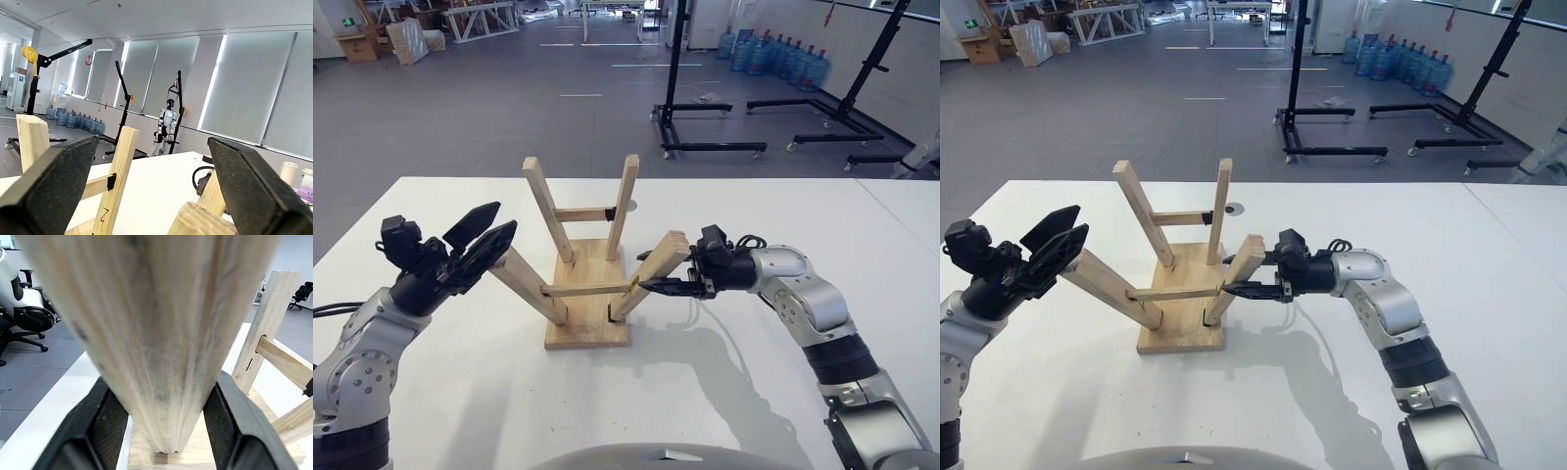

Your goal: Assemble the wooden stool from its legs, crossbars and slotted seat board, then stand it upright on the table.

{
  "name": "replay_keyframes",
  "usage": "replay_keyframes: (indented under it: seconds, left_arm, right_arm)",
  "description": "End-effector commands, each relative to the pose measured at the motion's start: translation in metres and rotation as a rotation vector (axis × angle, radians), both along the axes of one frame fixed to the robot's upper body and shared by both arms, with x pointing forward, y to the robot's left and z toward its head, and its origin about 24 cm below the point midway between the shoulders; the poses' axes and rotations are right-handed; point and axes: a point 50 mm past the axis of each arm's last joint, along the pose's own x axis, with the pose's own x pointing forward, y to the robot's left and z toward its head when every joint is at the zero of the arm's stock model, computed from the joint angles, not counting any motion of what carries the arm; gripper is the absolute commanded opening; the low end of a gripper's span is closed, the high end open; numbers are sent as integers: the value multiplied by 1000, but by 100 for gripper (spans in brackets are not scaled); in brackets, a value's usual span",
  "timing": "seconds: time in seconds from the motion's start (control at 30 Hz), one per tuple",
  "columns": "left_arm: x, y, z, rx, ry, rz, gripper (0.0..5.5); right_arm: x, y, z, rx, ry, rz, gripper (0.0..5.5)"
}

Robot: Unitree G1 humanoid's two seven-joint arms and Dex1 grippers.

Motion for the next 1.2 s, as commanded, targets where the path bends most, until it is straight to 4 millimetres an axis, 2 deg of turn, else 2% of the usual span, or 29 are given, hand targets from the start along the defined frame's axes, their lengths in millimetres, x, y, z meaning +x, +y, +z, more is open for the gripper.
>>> replay_keyframes:
  seconds: [0.03,0.27,0.37,0.63,0.97,1.2]
  left_arm:
    - [1,-3,-11,42,74,-10,408]
    - [3,0,-14,19,83,2,408]
    - [4,6,-23,3,115,27,408]
    - [-2,15,-39,30,183,67,408]
    - [-6,16,-49,28,216,92,408]
    - [-6,15,-51,17,223,100,408]
  right_arm:
    - [-5,8,-24,-107,105,-5,205]
    - [-5,10,-36,-157,134,-4,205]
    - [-4,11,-44,-189,174,13,205]
    - [-6,13,-46,-196,217,43,205]
    - [-5,8,-57,-216,324,44,205]
    - [-23,23,-66,-281,267,107,205]
